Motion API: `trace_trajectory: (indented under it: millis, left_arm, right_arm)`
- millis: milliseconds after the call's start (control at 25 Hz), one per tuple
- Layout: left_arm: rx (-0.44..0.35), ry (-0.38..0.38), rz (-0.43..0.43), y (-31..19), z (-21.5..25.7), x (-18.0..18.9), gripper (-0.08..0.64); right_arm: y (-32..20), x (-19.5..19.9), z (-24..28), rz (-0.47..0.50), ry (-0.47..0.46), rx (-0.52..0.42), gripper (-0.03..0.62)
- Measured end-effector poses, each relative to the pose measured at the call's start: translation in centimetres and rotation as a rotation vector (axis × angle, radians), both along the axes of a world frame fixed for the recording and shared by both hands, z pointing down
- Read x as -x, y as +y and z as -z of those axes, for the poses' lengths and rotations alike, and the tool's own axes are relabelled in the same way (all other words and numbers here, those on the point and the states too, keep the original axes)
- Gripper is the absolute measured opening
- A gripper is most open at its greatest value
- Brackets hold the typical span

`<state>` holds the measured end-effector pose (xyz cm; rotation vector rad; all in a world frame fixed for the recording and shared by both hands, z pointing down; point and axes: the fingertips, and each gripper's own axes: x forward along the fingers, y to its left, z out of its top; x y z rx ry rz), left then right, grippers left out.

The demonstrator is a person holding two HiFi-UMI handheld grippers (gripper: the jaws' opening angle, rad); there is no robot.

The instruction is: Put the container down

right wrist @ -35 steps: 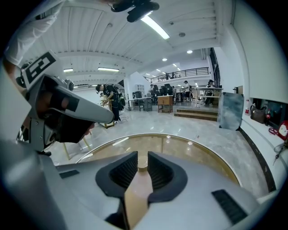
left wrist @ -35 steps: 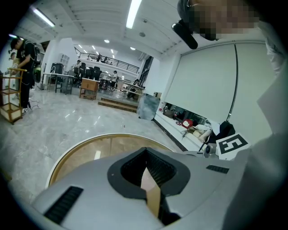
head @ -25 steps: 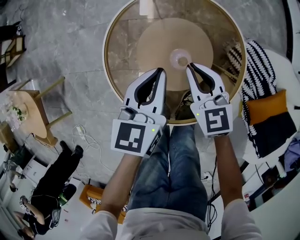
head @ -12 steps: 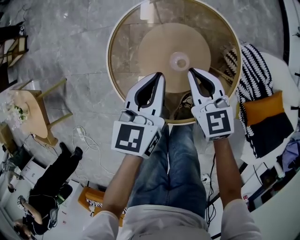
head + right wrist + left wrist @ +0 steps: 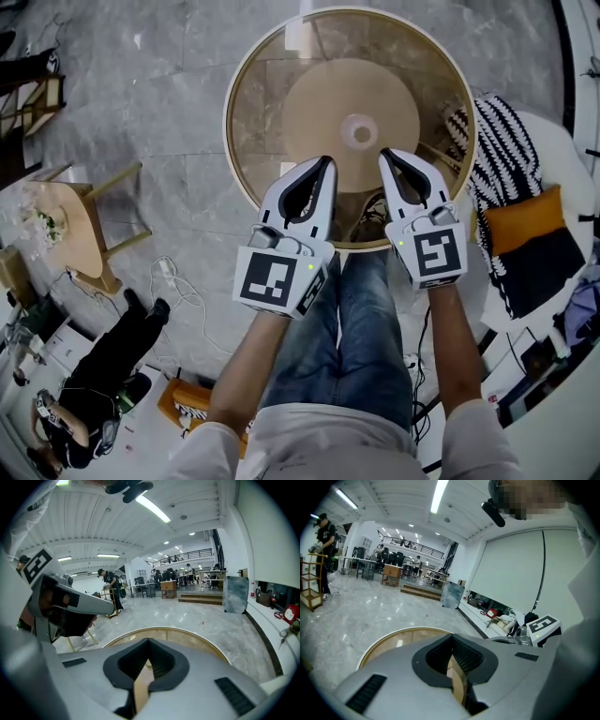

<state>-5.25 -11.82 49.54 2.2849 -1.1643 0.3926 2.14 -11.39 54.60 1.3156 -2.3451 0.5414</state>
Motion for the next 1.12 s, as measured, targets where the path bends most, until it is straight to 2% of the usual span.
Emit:
trace_trajectory:
  millis: [1120]
  left_arm:
    - [-0.015,-0.005,0.008,-0.2,7.2,-0.3,0.017]
  right_arm:
    - [-0.3,-1.3,9.9,0.004,-0.041,-0.028,0.017]
